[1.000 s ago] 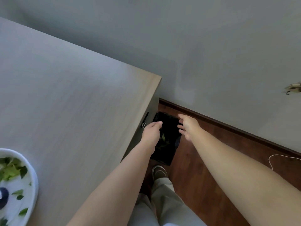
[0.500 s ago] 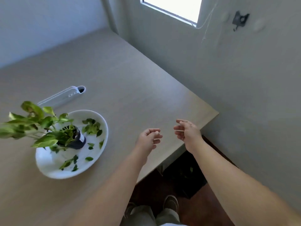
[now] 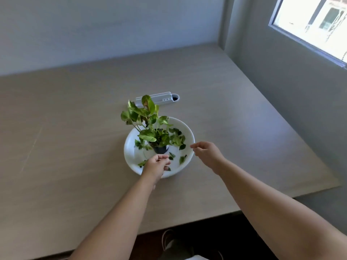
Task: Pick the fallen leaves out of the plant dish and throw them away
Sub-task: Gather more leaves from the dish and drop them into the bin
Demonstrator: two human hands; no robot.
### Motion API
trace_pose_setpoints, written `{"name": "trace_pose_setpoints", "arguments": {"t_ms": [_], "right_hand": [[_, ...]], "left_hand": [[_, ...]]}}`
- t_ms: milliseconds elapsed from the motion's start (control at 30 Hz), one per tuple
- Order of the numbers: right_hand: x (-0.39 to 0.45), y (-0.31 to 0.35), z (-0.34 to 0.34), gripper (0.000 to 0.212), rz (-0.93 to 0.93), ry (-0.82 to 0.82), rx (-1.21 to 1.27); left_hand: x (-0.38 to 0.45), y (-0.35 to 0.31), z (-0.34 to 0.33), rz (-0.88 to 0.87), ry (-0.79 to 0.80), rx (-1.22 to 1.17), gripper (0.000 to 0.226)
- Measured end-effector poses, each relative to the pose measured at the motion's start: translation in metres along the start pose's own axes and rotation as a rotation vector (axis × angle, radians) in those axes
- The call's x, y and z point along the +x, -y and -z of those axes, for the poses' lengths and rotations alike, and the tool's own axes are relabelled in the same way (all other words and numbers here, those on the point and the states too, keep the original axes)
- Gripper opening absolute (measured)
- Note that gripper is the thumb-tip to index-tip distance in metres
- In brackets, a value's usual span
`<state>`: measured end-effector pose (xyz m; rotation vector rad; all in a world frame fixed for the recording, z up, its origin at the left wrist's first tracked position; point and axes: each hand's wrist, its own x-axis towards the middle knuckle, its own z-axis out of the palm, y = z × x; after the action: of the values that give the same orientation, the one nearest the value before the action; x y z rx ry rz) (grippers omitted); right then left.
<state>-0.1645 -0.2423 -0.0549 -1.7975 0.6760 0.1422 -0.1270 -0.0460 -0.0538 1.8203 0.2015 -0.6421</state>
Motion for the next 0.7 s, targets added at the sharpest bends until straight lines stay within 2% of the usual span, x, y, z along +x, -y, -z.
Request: {"name": "trace_pose_setpoints", "arguments": {"t_ms": [100, 267, 533, 633, 700], "right_hand": [[0.014, 0.016, -0.024, 0.034, 0.082, 0.041, -0.315], [0.049, 0.03, -0.047, 0.048, 0.177, 0.147, -0.768], [0.078, 0.034, -0.067, 0.063, 0.22, 0.325, -1.136], [0.08, 0.021, -0.078, 0.066, 0.251, 0.325, -1.155], [0.082, 0.013, -0.083, 0.066, 0.272, 0.286, -1.149]], "left_hand": [[0.019, 0.005, 0.038, -0.018, -0.079, 0.202, 0.009], [0.058, 0.0, 0.083, -0.124, -0.074, 0.701, 0.039], [0.113, 0.008, 0.093, -0.404, 0.158, 1.25, 0.065], [0.126, 0.017, 0.089, -0.477, 0.207, 1.388, 0.068], [0.131, 0.021, 0.092, -0.535, 0.222, 1.409, 0.062]]}}
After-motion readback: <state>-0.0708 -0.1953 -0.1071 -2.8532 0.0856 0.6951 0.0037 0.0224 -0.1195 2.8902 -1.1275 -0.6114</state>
